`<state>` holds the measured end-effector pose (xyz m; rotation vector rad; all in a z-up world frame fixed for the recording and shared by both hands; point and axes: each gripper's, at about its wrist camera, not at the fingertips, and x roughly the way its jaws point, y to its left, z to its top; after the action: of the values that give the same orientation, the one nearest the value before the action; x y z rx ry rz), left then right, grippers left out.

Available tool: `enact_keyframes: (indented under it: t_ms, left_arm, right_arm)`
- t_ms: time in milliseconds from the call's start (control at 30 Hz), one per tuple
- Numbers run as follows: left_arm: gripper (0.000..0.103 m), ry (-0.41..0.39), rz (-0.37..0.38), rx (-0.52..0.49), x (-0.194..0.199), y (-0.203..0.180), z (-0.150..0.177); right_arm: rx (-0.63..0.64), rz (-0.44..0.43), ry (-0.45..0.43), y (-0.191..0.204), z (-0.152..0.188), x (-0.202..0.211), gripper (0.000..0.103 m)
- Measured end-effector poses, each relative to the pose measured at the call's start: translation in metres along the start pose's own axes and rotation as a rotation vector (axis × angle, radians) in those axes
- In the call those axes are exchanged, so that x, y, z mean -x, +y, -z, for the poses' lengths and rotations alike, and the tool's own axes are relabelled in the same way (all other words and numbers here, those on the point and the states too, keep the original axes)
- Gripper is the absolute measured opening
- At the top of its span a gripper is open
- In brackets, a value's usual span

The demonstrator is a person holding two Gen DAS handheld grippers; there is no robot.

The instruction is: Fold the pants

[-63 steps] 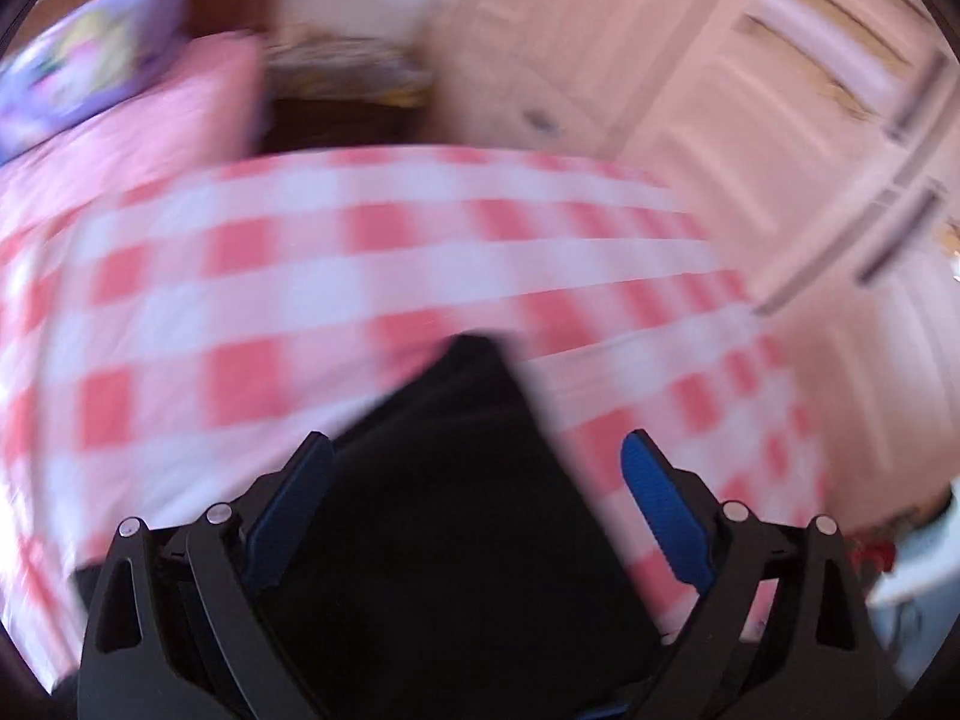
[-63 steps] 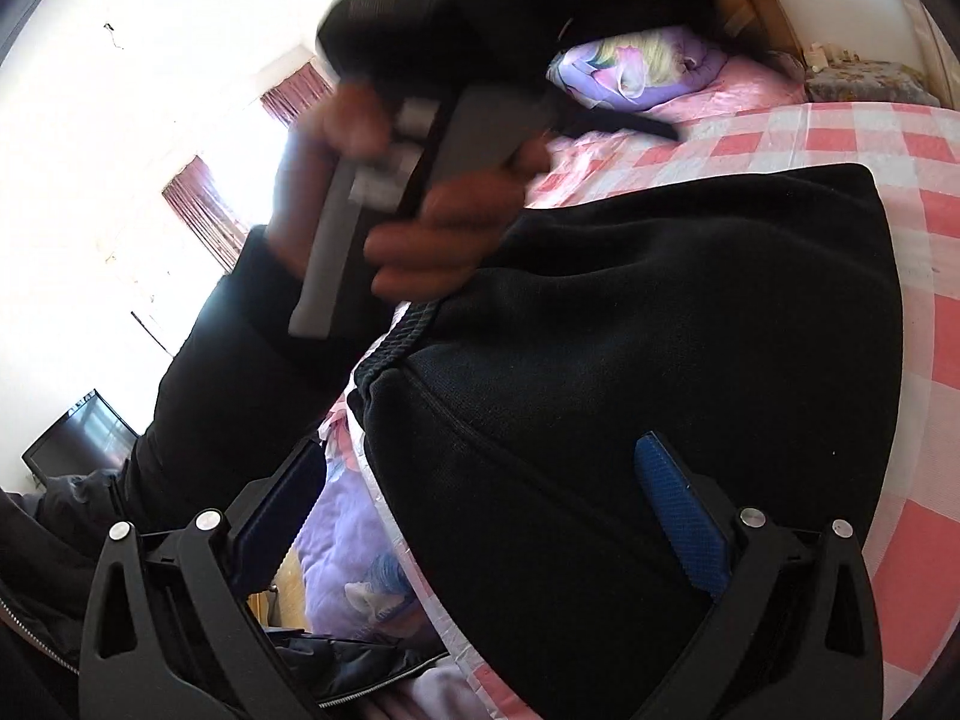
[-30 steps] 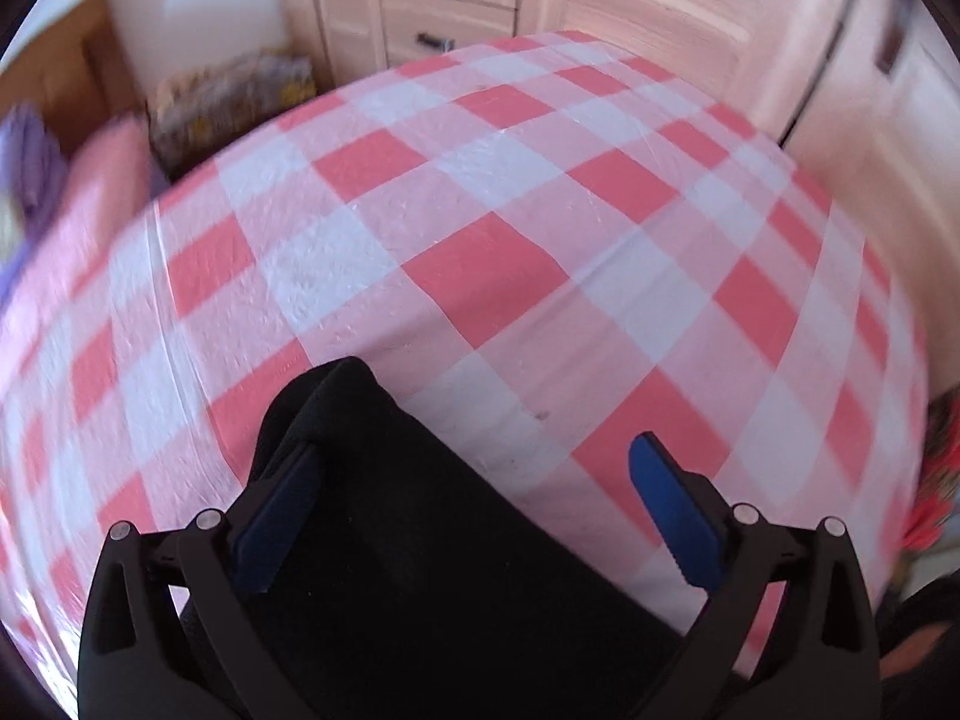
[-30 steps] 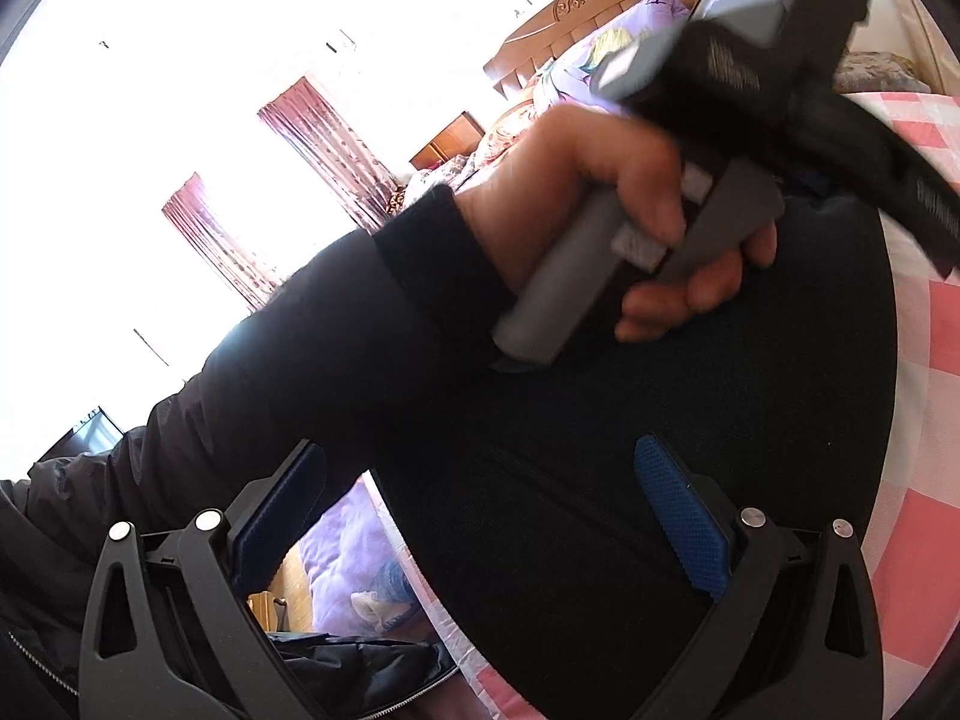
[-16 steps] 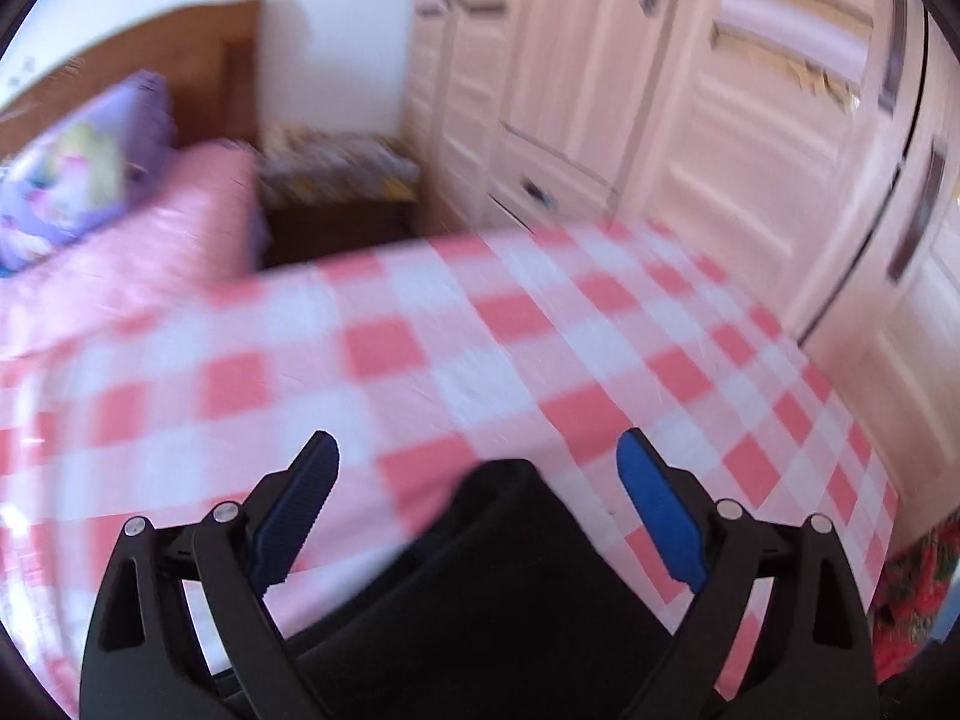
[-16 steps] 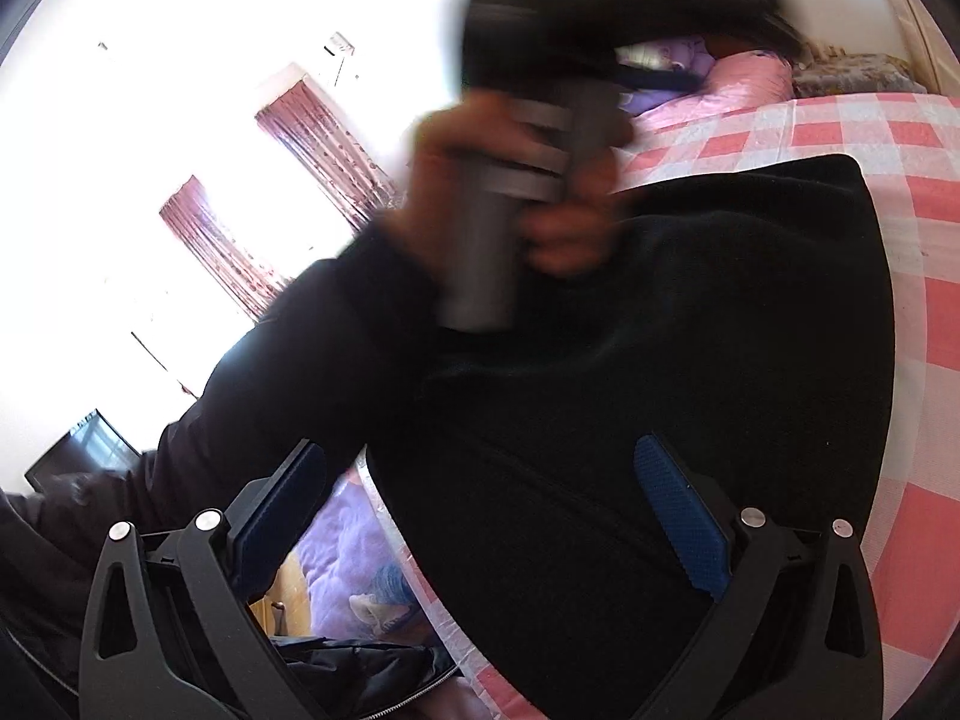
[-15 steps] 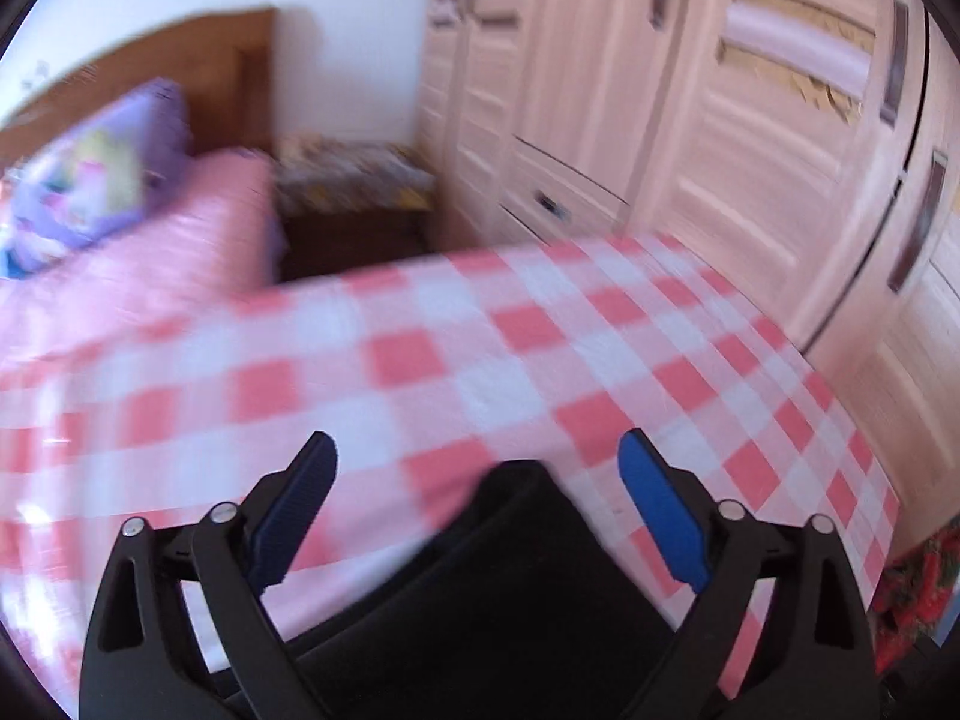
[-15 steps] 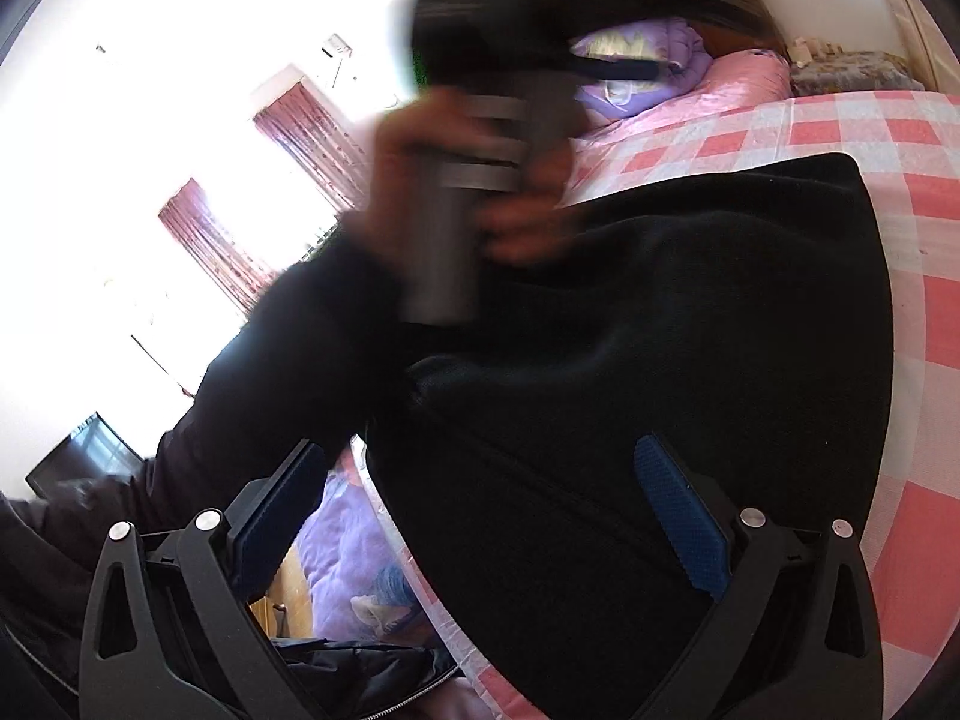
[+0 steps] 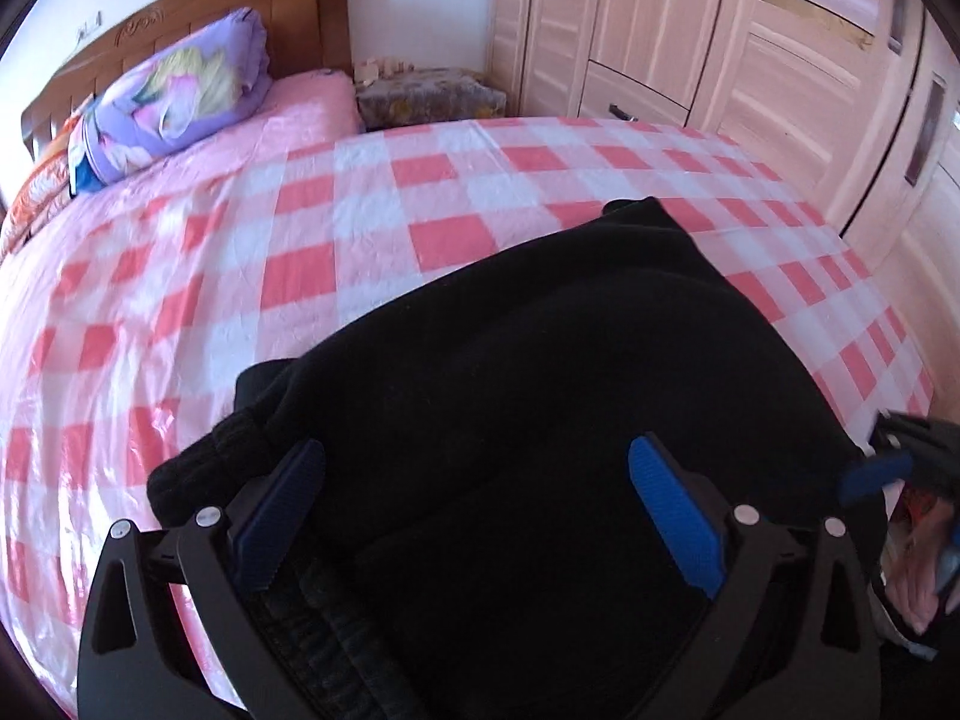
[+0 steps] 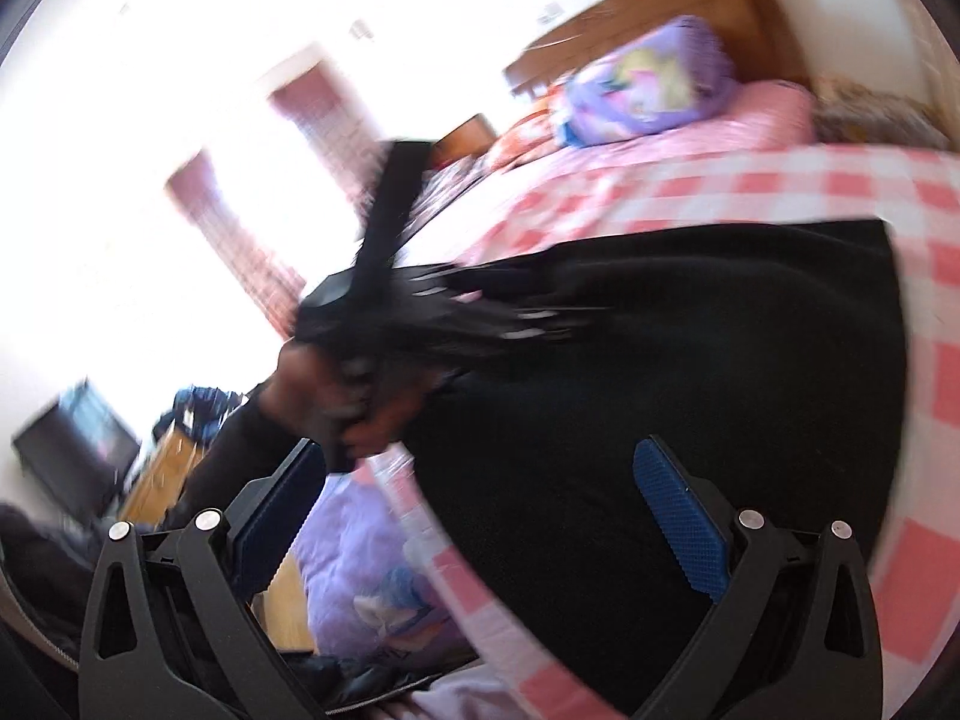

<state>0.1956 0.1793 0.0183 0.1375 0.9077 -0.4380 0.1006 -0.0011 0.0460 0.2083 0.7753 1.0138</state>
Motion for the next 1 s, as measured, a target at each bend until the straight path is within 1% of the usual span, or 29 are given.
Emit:
enact_keyframes:
  t_ms: [67, 100, 167, 200, 267, 333, 433, 500, 533, 567, 633, 667, 733, 767, 833, 867, 900, 933, 967, 1000]
  left_arm:
    - [0.101, 0.012, 0.025, 0.021, -0.001, 0.006, -0.003]
    - [0.101, 0.032, 0.039, 0.032, -0.004, 0.009, -0.007]
    - [0.101, 0.058, 0.047, 0.034, -0.008, 0.011, -0.009]
    - [0.101, 0.064, 0.045, 0.023, -0.009, 0.010, -0.008]
    - [0.101, 0.066, 0.030, -0.008, -0.009, 0.006, -0.005]
    - [0.101, 0.053, 0.024, -0.029, -0.011, 0.005, -0.001]
    - [0.101, 0.036, 0.021, -0.018, -0.010, 0.006, 0.001]
    - [0.101, 0.028, 0.010, -0.023, -0.009, 0.004, 0.001]
    - [0.101, 0.019, 0.003, -0.025, -0.008, 0.003, 0.002]
    - [0.101, 0.002, -0.009, -0.025, -0.005, 0.001, 0.004]
    - [0.101, -0.064, -0.034, -0.014, 0.014, -0.005, 0.009]
    - [0.101, -0.088, -0.039, -0.004, 0.023, -0.007, 0.012]
    - [0.101, -0.163, -0.043, 0.020, 0.049, -0.012, 0.021]
    - [0.101, -0.192, -0.015, 0.032, 0.059, -0.015, 0.028]
    - [0.101, -0.180, 0.022, 0.054, 0.059, -0.018, 0.035]
    - [0.101, -0.158, 0.014, 0.057, 0.054, -0.020, 0.039]
    - [0.101, -0.119, -0.033, 0.041, 0.042, -0.023, 0.045]
    - [0.101, -0.097, -0.063, 0.027, 0.035, -0.025, 0.049]
    - [0.101, -0.084, -0.098, 0.006, 0.027, -0.027, 0.054]
    - [0.101, -0.100, -0.099, 0.002, 0.027, -0.028, 0.057]
  right_arm:
    - [0.033, -0.026, 0.044, 0.013, 0.000, -0.019, 0.099]
    - [0.051, -0.025, 0.058, 0.021, 0.002, -0.031, 0.099]
    - [0.091, 0.004, 0.080, 0.031, 0.005, -0.047, 0.099]
    - [0.130, 0.036, 0.112, 0.039, 0.009, -0.058, 0.099]
    - [0.208, 0.068, 0.162, 0.050, 0.020, -0.069, 0.099]
    - [0.248, 0.068, 0.181, 0.056, 0.031, -0.069, 0.099]
    - [0.205, -0.001, 0.185, 0.051, 0.033, -0.052, 0.099]
    - [0.206, -0.016, 0.149, 0.048, 0.028, -0.027, 0.099]
    - [0.212, 0.001, 0.117, 0.044, 0.025, -0.012, 0.099]
    - [0.211, 0.026, 0.087, 0.038, 0.022, 0.003, 0.099]
    - [0.155, 0.082, 0.029, 0.011, 0.011, 0.033, 0.099]
    - [0.108, 0.090, 0.001, -0.004, 0.002, 0.046, 0.099]
    - [-0.034, 0.067, -0.070, -0.049, -0.015, 0.070, 0.099]
    - [-0.093, 0.063, -0.089, -0.069, -0.023, 0.075, 0.099]
    - [-0.188, 0.060, -0.097, -0.107, -0.046, 0.075, 0.099]
    - [-0.220, 0.048, -0.093, -0.119, -0.058, 0.067, 0.099]
    - [-0.262, 0.031, -0.092, -0.136, -0.071, 0.059, 0.099]
    - [-0.294, 0.018, -0.089, -0.147, -0.080, 0.052, 0.099]
    - [-0.332, -0.006, -0.081, -0.159, -0.089, 0.044, 0.099]
    - [-0.396, -0.062, -0.055, -0.174, -0.096, 0.027, 0.099]
